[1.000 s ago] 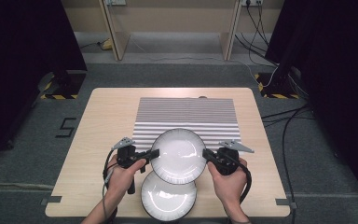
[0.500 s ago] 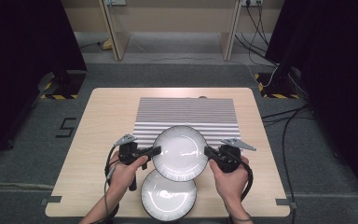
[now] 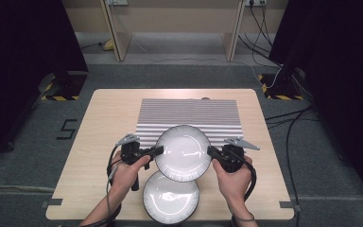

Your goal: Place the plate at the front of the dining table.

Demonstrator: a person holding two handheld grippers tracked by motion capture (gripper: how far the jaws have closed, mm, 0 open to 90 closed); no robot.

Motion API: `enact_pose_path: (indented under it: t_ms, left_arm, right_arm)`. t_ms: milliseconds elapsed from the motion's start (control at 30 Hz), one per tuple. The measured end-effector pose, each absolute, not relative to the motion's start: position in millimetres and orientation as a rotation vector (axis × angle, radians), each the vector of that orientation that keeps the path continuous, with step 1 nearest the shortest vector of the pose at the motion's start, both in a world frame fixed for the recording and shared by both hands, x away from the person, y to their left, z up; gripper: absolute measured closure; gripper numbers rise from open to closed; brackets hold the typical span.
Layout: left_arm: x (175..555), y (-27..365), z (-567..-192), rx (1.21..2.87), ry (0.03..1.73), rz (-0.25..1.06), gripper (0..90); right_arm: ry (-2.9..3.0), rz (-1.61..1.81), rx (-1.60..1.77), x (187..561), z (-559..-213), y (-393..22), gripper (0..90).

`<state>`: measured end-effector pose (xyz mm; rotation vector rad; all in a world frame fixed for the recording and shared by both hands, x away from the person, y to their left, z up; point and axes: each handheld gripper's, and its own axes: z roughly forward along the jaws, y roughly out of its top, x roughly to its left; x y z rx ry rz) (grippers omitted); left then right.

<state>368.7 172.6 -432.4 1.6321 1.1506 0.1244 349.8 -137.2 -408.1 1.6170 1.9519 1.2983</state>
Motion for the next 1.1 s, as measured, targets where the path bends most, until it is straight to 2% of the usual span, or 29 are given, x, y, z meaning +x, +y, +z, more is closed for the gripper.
enact_pose_path:
  t_ms: [1100]
  left_arm:
    - [380,170,-428,1.620,1.149,0.132,82.6]
  right_arm:
    - [1.935,1.299,1.622,360,-404,-139,85.8]
